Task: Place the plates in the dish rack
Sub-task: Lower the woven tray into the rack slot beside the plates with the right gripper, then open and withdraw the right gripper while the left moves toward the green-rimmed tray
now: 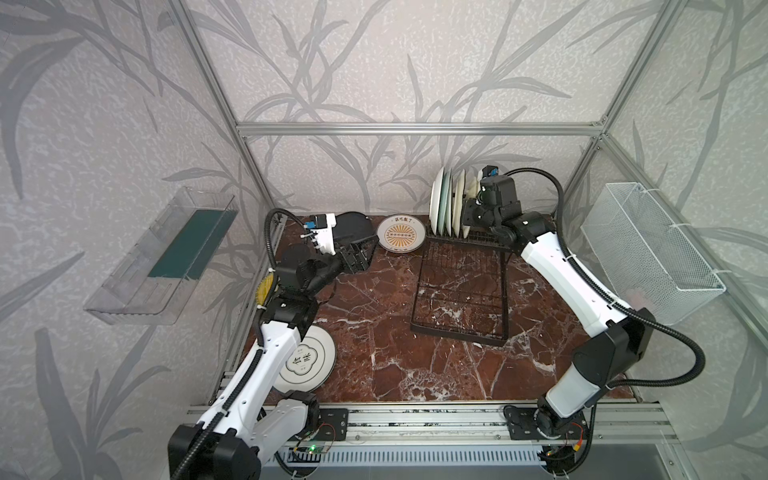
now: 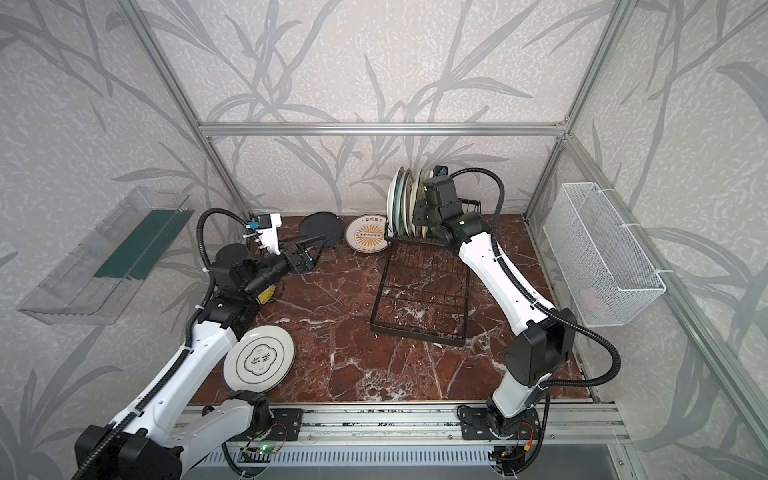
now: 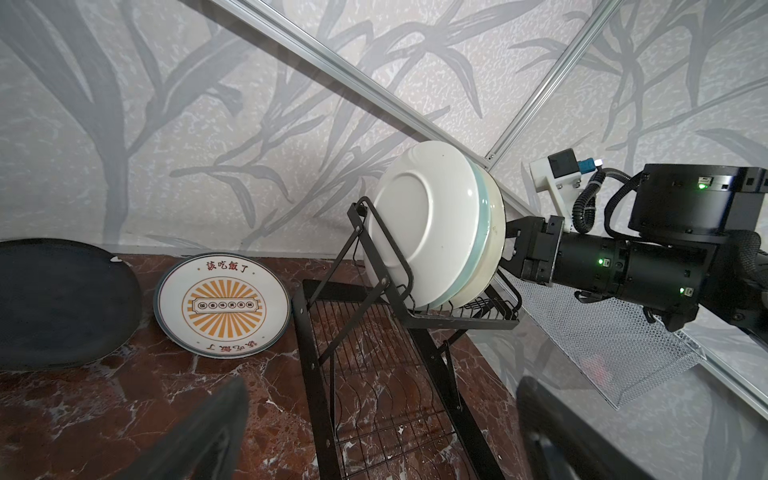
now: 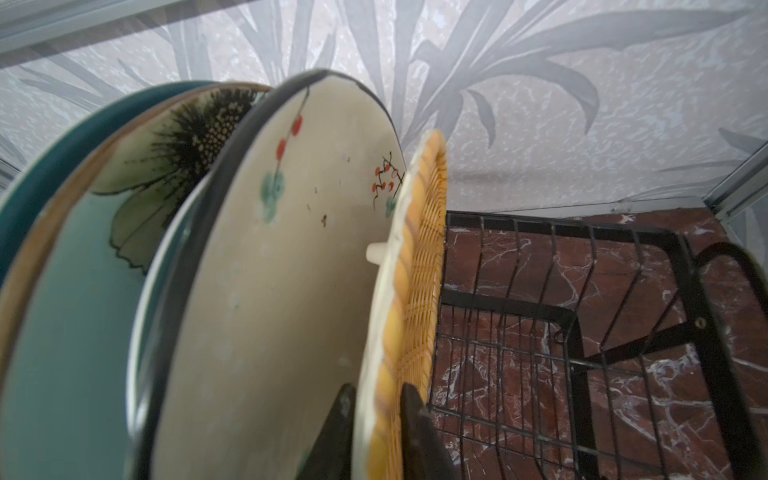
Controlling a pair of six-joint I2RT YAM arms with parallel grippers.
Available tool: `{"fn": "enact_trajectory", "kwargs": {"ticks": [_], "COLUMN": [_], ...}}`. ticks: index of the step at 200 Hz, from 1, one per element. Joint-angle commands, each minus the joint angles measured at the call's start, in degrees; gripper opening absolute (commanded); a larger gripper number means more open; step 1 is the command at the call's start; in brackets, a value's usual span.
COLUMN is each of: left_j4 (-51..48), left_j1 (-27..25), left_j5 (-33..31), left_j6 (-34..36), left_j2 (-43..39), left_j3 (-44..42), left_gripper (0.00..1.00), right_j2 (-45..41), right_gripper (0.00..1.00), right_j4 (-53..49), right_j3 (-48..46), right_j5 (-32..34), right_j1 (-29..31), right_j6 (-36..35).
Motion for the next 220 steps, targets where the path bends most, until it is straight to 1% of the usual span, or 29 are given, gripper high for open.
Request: {"fn": "enact_trajectory", "kwargs": {"ticks": [1, 39, 119, 175, 200, 220], "left_j4": [1.7, 1.6, 1.1, 0.8, 0.3, -0.3], "left_j1": [0.2, 0.3, 0.3, 0.3, 0.4, 0.3], "left_j5": [0.7, 0.7, 0.4, 0.0, -0.5, -0.9], "left_j6": [-0.3, -0.2, -0.1, -0.2, -0.4, -0.5], "left_j2": [-0.3, -0.3, -0.4, -0.1, 0.4, 0.8], "left_j3": [-0.8, -0.8, -0.7, -0.7, -0.5, -0.3], "left_gripper": [0.99, 0.99, 0.99, 0.99, 0.99, 0.99], "right_j2": [-2.1, -2.2, -5.0, -8.3, -10.7, -12.9], "right_gripper": [0.27, 0.36, 0.43, 0.44, 0.48, 0.54], "right_j4": [1.1, 1.2, 1.9, 1.9, 1.9, 2.1], "right_j3": [-0.4, 0.5, 0.7, -0.4, -1.4, -3.1], "right_j5": [1.7, 0.2, -1.0, -1.4, -1.7, -2.3], "right_j1": [-0.1, 0.0, 0.0, 0.0, 0.0, 0.0], "right_j6": [-0.6, 0.1, 0.8, 0.6, 0.0, -0.6]}}
